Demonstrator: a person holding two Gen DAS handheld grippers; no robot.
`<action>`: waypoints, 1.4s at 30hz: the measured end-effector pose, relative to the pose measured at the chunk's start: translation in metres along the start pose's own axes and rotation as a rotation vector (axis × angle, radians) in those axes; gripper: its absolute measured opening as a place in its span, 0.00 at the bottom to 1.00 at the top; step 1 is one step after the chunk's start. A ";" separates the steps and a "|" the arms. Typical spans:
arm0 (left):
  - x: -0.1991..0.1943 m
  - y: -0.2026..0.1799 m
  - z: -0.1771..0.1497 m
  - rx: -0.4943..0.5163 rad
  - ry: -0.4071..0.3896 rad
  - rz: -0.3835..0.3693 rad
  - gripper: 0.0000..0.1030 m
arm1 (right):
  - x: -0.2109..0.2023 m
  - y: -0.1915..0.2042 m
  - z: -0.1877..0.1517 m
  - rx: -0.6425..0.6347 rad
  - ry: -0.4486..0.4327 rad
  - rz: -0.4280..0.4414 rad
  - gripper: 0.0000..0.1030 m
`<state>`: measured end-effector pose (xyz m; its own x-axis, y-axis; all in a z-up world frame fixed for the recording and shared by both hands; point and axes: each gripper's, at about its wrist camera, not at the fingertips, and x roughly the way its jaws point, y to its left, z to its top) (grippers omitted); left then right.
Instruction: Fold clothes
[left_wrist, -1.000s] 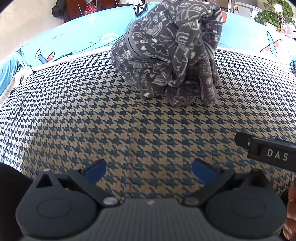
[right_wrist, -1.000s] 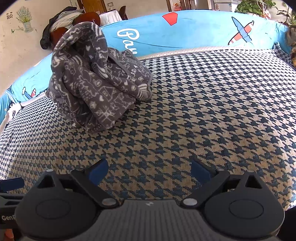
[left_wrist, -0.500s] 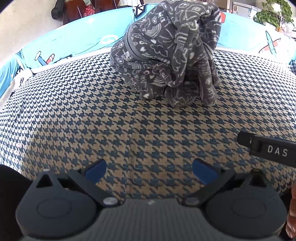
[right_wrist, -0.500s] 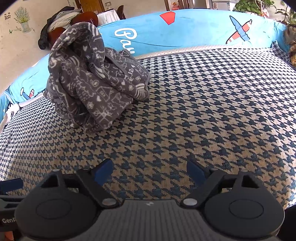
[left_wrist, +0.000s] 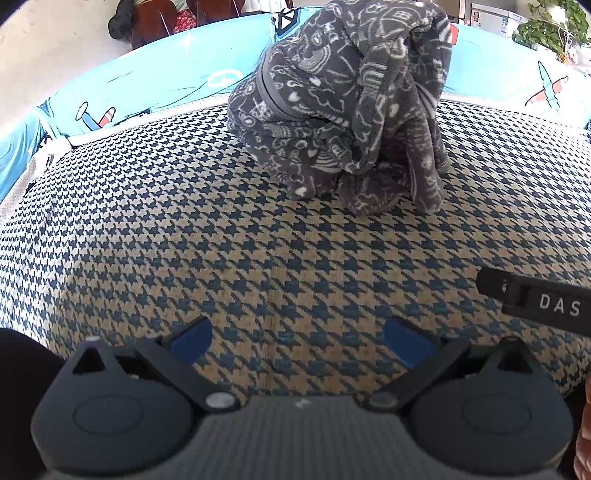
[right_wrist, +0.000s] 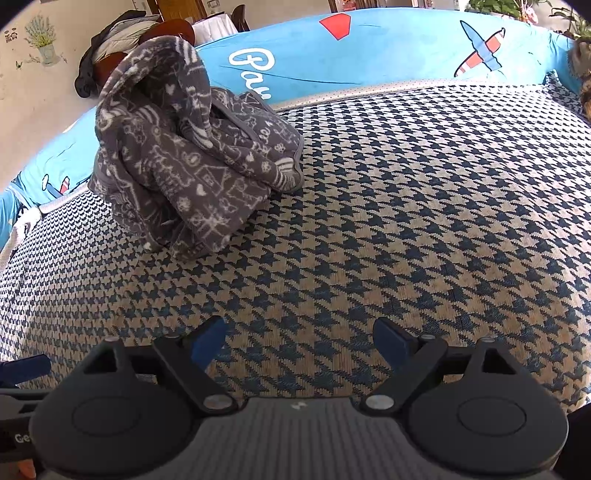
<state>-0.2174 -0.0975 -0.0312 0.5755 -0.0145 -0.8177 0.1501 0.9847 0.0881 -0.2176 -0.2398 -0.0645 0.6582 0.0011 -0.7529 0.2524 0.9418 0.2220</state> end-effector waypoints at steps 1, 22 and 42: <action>0.001 0.000 0.000 0.001 0.001 0.001 1.00 | 0.000 0.000 0.000 0.000 0.001 0.001 0.86; 0.000 0.019 0.012 0.004 -0.059 0.004 1.00 | -0.007 0.015 0.006 -0.057 -0.058 0.076 0.71; 0.012 0.049 0.046 -0.064 -0.087 -0.022 0.83 | 0.002 0.021 0.060 -0.054 -0.112 0.178 0.60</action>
<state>-0.1662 -0.0571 -0.0102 0.6410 -0.0485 -0.7660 0.1131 0.9931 0.0318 -0.1685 -0.2398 -0.0237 0.7643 0.1348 -0.6306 0.0888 0.9466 0.3100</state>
